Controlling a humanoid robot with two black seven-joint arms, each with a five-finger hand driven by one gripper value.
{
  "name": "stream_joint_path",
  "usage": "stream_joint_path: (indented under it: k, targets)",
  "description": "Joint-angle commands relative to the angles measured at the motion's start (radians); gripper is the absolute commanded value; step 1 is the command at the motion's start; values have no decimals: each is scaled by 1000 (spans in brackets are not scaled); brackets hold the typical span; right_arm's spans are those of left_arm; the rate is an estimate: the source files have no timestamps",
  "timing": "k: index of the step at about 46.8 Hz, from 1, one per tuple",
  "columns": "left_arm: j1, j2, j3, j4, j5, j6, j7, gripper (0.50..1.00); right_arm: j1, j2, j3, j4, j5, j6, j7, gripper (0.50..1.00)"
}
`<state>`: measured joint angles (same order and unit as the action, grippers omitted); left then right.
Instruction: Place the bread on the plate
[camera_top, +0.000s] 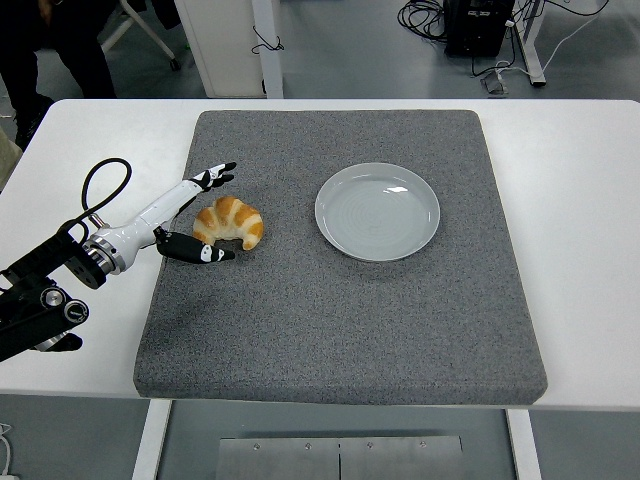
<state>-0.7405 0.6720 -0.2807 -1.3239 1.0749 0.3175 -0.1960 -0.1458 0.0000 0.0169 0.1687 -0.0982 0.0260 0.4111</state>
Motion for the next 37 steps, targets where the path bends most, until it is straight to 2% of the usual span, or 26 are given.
stream_joint_path:
  k: [1,19,37]
  targets:
    - [0,6,0,0,10,9,9,974,0,0,0,0,-1,0,0,1000]
    - [-7,3,3,77,128,32,24,974,0,0,0,0,0,0,0,1000]
    - [-36,-43,6,101,115,31,24,975,0,0,0,0,-1,0,0,1000]
